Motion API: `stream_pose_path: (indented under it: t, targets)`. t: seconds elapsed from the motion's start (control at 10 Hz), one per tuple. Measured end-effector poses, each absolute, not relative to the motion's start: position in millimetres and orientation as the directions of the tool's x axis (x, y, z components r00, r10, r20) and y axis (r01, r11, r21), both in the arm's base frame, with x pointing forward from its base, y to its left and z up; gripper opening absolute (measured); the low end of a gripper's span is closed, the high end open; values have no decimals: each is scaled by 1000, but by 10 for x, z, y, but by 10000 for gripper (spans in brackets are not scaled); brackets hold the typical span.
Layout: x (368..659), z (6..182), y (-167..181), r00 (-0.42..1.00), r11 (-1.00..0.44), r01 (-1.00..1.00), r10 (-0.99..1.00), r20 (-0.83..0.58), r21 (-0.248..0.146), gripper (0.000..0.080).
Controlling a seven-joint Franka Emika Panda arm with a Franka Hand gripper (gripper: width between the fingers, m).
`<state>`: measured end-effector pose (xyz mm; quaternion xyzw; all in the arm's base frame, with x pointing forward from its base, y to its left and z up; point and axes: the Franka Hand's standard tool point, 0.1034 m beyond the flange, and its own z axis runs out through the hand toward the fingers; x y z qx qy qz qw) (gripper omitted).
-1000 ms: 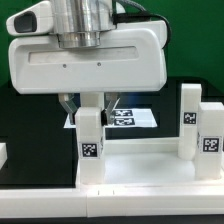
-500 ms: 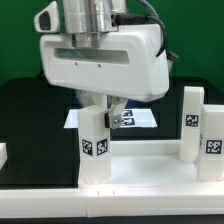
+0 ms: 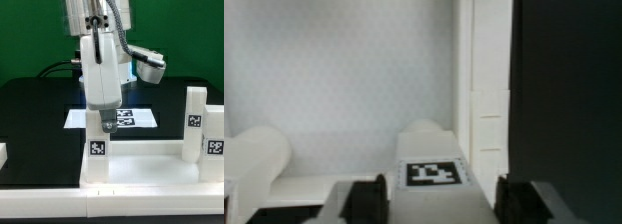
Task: Assemble desk
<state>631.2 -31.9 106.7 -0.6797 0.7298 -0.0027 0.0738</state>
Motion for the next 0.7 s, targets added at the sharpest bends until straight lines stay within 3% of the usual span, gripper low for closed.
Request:
stream_pose_path:
  t: [0.2, 0.3, 0.5, 0.7]
  targets:
    - [6317, 1073, -337, -197, 208, -974, -973, -120, -92, 290]
    - [6309, 1073, -369, -378, 390, -919, -914, -148, -61, 291]
    - [6314, 1059, -359, -589, 603, -797, -789, -174, -35, 289]
    - [6313, 1045, -338, -595, 608, -793, -785, -172, -33, 289]
